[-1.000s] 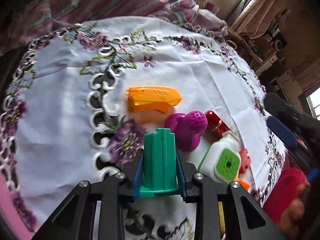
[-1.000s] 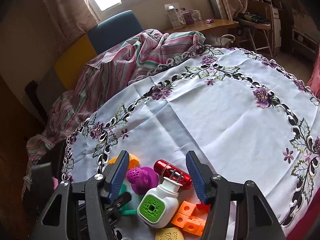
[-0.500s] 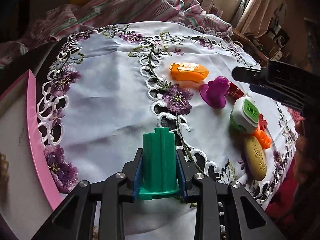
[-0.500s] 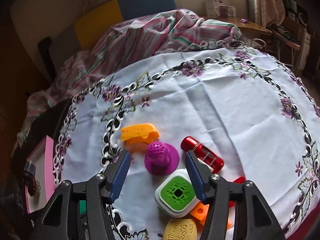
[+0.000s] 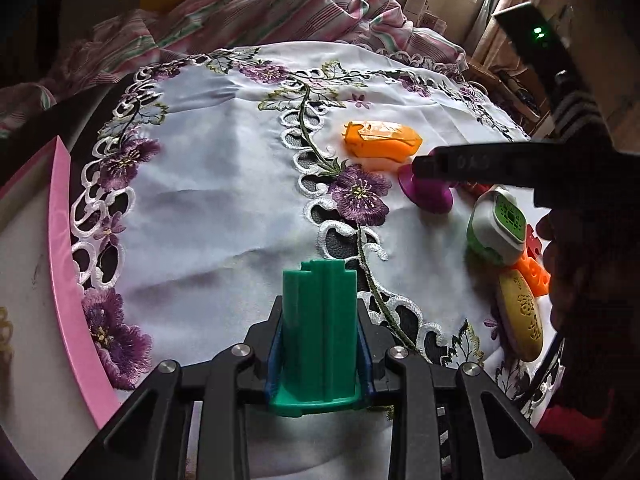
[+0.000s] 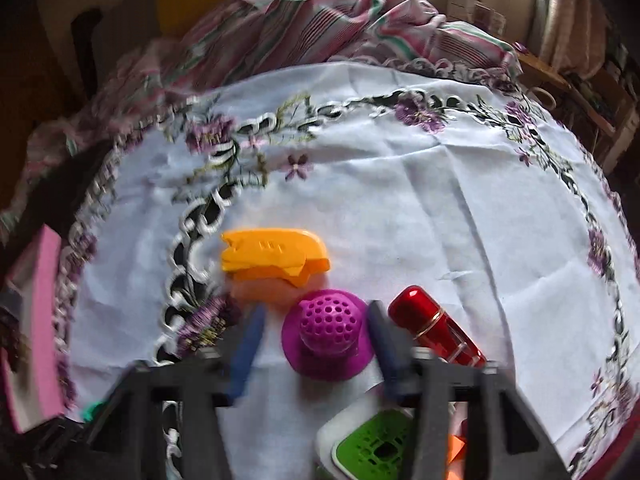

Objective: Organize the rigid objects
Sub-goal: 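Grasp the magenta perforated cup with the right tool, then carry the green stand into the tray and open the left tool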

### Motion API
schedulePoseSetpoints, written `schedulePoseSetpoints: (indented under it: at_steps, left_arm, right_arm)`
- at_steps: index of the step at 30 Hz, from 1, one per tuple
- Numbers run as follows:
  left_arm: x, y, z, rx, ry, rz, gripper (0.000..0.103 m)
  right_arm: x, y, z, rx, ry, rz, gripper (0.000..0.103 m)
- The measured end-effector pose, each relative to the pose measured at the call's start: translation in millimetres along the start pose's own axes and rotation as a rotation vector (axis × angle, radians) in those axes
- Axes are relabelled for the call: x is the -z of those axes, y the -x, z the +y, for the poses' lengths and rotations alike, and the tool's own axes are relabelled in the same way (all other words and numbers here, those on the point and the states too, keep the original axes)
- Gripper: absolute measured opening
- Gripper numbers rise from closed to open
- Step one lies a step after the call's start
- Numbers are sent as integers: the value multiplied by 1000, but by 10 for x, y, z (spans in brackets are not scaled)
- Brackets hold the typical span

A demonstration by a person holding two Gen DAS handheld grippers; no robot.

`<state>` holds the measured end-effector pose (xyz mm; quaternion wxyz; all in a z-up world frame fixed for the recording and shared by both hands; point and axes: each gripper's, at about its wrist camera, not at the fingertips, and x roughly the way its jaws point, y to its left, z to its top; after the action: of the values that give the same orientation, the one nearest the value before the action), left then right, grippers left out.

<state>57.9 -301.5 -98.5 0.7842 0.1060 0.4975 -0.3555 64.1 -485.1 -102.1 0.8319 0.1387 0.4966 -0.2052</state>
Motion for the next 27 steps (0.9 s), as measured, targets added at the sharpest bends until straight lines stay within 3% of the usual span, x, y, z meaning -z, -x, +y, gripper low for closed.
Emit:
schedulePoseSetpoints:
  at_steps: [4, 7, 9, 15, 27]
  left_arm:
    - [39, 92, -3, -6, 6, -14, 30]
    - [71, 239, 5, -23, 9, -42, 30]
    - [84, 387, 26, -39, 12, -76, 30]
    - [130, 866, 182, -80, 49, -173, 30]
    - [415, 1309, 646, -200, 154, -228, 30]
  right_arm:
    - [33, 112, 78, -41, 39, -41, 32]
    - [53, 203, 169, -170, 65, -50, 32]
    - [84, 202, 288, -206, 112, -34, 32]
    - [208, 79, 526, -162, 213, 3, 32]
    - [196, 61, 485, -143, 205, -6, 32]
